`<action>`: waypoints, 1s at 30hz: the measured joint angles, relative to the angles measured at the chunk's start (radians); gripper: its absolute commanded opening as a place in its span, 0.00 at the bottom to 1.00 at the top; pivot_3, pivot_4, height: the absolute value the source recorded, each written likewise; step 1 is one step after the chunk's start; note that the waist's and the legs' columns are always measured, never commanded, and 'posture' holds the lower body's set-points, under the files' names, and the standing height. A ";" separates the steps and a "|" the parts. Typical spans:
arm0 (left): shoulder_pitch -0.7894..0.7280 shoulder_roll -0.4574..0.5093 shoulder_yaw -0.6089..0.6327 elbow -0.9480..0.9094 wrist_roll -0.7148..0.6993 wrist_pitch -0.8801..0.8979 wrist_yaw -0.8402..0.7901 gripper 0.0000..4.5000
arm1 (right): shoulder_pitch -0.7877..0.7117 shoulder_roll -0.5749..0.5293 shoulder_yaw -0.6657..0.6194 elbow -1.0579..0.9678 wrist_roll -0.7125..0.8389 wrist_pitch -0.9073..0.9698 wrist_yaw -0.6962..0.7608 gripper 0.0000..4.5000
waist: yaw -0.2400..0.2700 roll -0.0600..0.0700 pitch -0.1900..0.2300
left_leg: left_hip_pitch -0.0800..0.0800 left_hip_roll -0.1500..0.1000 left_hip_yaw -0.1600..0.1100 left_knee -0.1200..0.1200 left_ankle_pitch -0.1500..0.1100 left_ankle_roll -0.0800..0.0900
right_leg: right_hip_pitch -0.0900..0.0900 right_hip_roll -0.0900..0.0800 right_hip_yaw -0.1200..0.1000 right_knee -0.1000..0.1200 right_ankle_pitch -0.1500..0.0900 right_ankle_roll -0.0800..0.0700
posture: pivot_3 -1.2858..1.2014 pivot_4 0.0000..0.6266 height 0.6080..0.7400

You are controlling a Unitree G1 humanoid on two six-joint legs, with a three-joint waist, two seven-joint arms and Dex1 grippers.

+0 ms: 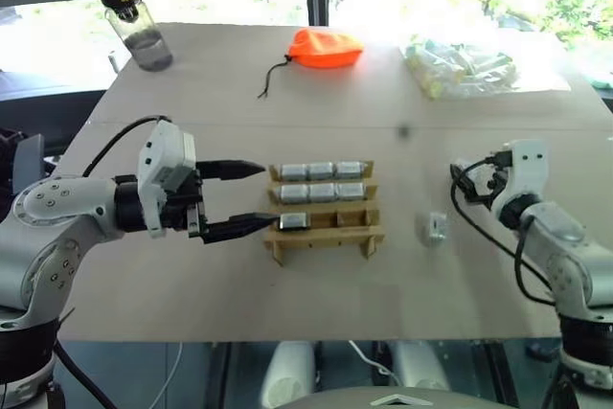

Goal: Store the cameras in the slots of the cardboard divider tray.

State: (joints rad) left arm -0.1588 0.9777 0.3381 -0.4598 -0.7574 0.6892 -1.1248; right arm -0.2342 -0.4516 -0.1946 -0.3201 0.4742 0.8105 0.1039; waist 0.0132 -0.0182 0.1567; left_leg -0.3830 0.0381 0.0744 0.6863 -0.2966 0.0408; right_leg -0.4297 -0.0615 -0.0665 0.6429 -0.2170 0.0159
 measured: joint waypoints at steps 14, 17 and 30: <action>0.046 -0.011 0.014 -0.007 -0.004 -0.026 0.018 0.96 | -0.149 0.214 -0.017 0.125 -0.024 0.097 -0.140 1.00 | -0.021 0.000 0.000 | -0.001 0.000 0.001 -0.001 0.000 0.000 | -0.001 -0.001 0.001 0.000 0.000 0.000 | 0.52 0.24 0.89; 0.049 -0.012 0.015 -0.007 -0.003 -0.040 0.019 0.96 | -0.177 0.255 -0.041 0.174 -0.038 0.105 -0.187 1.00 | -0.024 0.000 0.000 | 0.000 0.000 0.000 -0.001 0.000 0.000 | -0.001 0.000 0.001 0.000 0.000 0.000 | 0.52 0.24 0.89; 0.051 -0.011 0.015 -0.007 -0.003 -0.045 0.031 1.00 | -0.209 0.275 -0.026 0.247 -0.123 0.064 -0.192 0.45 | -0.029 0.000 0.000 | 0.001 0.001 0.001 -0.001 0.000 0.000 | -0.001 0.000 0.001 0.001 0.000 0.000 | 0.52 0.24 0.89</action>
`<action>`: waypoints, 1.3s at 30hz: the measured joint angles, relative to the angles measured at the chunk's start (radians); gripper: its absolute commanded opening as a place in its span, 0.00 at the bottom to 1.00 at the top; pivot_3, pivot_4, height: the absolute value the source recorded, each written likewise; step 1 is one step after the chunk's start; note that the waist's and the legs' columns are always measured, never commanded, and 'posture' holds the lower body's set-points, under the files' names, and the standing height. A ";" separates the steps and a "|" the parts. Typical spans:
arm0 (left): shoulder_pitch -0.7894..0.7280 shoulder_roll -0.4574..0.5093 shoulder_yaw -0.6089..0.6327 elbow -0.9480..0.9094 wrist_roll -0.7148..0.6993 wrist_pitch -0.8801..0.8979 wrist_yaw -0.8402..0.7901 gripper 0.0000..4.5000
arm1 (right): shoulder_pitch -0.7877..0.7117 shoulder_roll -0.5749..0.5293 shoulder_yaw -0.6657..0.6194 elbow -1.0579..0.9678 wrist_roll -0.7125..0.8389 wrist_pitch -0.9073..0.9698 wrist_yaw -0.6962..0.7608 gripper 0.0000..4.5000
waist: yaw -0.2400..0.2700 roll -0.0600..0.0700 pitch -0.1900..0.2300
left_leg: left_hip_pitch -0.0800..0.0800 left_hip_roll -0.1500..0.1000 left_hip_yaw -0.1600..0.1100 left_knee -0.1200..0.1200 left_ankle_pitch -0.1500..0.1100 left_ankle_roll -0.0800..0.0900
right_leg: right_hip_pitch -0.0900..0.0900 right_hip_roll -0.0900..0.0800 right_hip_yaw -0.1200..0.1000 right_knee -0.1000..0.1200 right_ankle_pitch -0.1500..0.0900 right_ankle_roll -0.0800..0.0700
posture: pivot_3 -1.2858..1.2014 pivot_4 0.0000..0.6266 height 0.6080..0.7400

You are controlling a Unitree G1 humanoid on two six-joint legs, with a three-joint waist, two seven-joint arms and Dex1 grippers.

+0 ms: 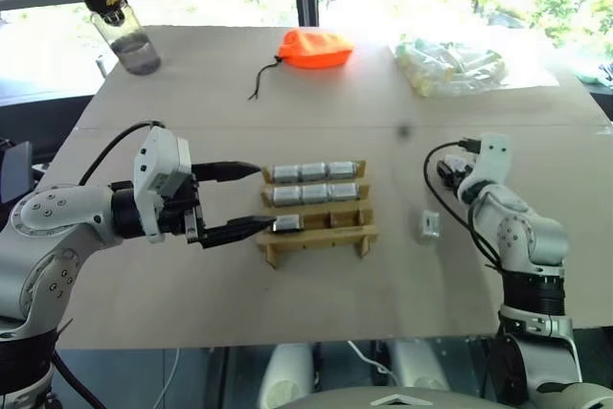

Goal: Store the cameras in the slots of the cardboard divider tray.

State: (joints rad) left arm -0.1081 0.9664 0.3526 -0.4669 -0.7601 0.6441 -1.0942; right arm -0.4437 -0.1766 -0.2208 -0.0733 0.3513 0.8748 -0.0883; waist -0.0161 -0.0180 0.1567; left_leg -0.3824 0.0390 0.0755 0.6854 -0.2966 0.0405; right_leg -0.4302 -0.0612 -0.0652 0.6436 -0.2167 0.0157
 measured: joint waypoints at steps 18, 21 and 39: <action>-0.154 -0.032 -0.070 0.036 -0.018 0.016 0.056 1.00 | 0.062 -0.416 0.252 -0.055 -0.073 -0.443 0.712 0.44 | 0.005 0.003 0.002 | -0.001 -0.001 -0.001 -0.001 0.000 0.000 | 0.000 0.000 -0.001 -0.002 0.000 0.000 | 0.52 0.24 0.89; -0.218 -0.050 -0.130 0.089 0.008 0.019 0.070 1.00 | 0.032 -0.472 0.326 -0.064 -0.115 -0.639 0.886 0.44 | 0.004 0.001 0.002 | -0.001 0.000 -0.001 -0.001 0.000 0.000 | 0.000 0.002 -0.001 -0.001 0.000 0.000 | 0.52 0.24 0.89; -0.557 -0.084 -0.423 0.343 0.053 0.245 -0.044 1.00 | -0.459 -0.359 0.687 0.358 -0.744 -1.750 0.931 0.44 | 0.006 -0.001 0.004 | -0.004 -0.001 -0.001 0.002 0.000 0.000 | -0.002 -0.001 -0.003 -0.001 0.000 0.000 | 0.52 0.24 0.89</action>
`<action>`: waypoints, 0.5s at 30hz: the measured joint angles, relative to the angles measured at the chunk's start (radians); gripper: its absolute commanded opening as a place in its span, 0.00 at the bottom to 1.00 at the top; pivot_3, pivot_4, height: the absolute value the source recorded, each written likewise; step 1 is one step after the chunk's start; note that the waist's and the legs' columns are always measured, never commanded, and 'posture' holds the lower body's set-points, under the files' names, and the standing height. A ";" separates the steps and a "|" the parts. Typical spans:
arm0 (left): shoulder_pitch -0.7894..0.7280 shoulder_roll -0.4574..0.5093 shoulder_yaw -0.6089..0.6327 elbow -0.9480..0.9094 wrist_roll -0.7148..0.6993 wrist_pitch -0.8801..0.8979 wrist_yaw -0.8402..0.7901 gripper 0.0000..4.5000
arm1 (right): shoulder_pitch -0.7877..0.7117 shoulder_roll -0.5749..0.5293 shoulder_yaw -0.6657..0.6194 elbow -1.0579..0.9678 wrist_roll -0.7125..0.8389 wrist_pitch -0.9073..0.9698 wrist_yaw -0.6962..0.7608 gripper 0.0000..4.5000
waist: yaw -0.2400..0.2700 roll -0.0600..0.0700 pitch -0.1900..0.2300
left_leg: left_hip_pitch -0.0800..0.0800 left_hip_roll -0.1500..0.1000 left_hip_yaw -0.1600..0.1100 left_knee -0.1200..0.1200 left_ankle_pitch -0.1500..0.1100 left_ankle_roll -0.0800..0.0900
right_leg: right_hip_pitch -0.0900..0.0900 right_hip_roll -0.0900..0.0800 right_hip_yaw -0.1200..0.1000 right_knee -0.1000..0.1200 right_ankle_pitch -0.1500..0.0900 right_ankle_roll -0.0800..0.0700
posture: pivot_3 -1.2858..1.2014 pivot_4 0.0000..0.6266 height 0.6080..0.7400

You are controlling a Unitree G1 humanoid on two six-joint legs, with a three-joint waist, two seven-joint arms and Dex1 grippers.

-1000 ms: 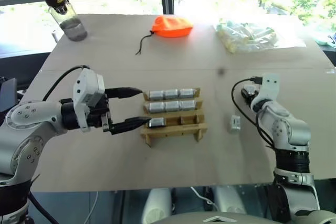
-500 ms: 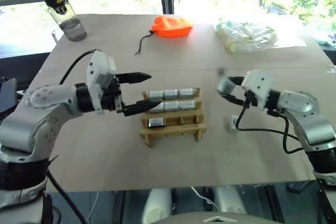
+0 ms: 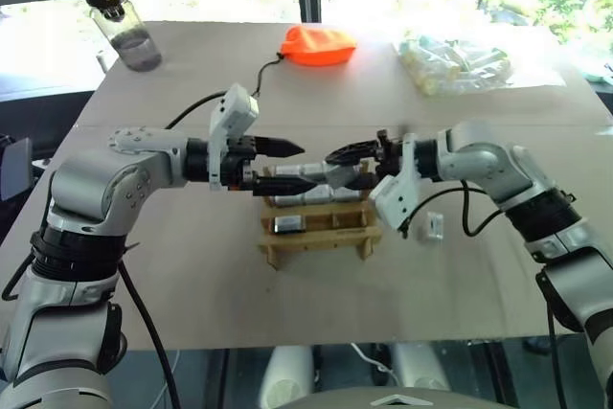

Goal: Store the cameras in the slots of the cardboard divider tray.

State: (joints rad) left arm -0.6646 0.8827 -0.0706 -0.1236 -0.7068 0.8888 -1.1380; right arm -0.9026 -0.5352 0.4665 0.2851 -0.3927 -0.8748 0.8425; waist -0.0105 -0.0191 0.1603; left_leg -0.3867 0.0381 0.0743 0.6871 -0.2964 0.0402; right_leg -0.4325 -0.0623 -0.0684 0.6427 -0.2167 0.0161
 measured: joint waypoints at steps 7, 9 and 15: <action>-0.024 -0.007 -0.056 0.022 0.047 0.027 -0.010 1.00 | -0.033 0.042 0.030 0.071 -0.114 -0.042 -0.079 0.44 | -0.002 0.000 0.000 | 0.002 0.000 0.001 0.001 0.000 0.000 | 0.000 0.000 0.001 0.003 0.000 0.000 | 0.52 0.24 0.89; -0.026 -0.013 -0.057 0.022 0.053 0.037 -0.010 1.00 | -0.062 0.049 0.030 0.095 -0.127 -0.036 -0.094 0.44 | -0.003 0.000 0.000 | 0.002 0.000 0.001 0.001 0.000 0.000 | 0.000 0.000 0.001 0.003 0.000 0.000 | 0.52 0.24 0.89; -0.033 -0.032 -0.060 0.024 0.077 0.046 -0.007 1.00 | -0.082 0.080 0.031 0.109 -0.152 -0.010 -0.122 0.44 | -0.002 0.000 0.000 | 0.001 0.000 0.001 0.001 0.000 0.000 | 0.000 0.000 0.001 0.002 0.000 0.000 | 0.52 0.24 0.89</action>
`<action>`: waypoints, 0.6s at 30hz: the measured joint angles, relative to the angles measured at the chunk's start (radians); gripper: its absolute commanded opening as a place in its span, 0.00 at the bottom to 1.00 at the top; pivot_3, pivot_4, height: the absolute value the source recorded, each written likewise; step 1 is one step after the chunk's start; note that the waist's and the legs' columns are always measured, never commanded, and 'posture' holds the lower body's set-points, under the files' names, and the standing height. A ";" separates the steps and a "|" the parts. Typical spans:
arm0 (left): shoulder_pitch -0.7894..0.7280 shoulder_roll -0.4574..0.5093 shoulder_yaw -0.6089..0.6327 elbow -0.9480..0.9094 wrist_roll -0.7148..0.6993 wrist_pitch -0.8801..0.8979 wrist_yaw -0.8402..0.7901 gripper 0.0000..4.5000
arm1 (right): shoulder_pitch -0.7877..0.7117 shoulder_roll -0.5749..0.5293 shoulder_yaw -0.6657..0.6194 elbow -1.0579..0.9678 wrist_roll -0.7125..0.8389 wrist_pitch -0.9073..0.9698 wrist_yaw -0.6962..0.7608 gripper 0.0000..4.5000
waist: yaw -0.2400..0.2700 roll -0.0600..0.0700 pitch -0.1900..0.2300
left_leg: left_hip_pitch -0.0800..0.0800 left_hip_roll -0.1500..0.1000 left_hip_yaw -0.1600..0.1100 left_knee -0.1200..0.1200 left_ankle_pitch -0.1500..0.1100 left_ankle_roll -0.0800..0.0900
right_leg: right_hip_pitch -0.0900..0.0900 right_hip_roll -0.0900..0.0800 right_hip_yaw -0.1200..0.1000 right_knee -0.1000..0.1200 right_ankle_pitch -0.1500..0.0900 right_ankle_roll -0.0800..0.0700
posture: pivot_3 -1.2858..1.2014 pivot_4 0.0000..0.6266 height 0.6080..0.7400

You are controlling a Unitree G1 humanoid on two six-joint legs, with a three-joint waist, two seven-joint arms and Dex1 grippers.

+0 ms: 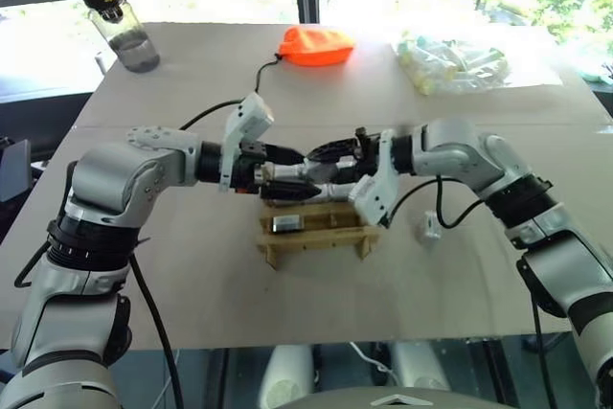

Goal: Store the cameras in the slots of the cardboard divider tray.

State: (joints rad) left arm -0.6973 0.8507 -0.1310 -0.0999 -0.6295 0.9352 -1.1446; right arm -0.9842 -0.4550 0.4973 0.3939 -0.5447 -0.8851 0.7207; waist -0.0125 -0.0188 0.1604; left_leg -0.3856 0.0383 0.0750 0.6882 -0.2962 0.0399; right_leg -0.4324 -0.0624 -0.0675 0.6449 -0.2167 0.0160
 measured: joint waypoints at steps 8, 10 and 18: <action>-0.026 -0.032 -0.002 0.023 0.024 0.003 0.017 0.89 | 0.000 0.029 0.016 0.000 -0.011 0.044 -0.002 0.44 | -0.001 0.000 0.000 | 0.001 0.000 0.000 0.000 0.000 0.000 | 0.000 0.000 0.000 0.001 0.000 0.000 | 0.52 0.24 0.89; -0.026 -0.033 -0.002 0.025 0.029 0.003 0.016 0.72 | 0.000 0.030 0.016 0.000 -0.011 0.052 -0.001 0.44 | -0.001 0.000 0.000 | 0.000 0.000 0.000 0.000 0.000 0.000 | 0.000 0.000 0.000 0.001 0.000 0.000 | 0.52 0.24 0.89; -0.026 -0.035 0.001 0.034 0.053 0.003 0.025 0.16 | 0.000 0.034 0.024 0.001 0.001 0.062 0.004 0.44 | -0.001 0.000 0.000 | 0.000 0.000 0.000 0.000 0.000 0.000 | 0.000 0.000 0.000 0.001 0.000 0.000 | 0.52 0.24 0.89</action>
State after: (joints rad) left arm -0.7236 0.8157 -0.1303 -0.0664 -0.5768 0.9382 -1.1194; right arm -0.9842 -0.4208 0.5218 0.3946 -0.5440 -0.8231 0.7248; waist -0.0130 -0.0189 0.1604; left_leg -0.3853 0.0383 0.0749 0.6884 -0.2962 0.0399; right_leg -0.4323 -0.0625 -0.0675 0.6457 -0.2167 0.0160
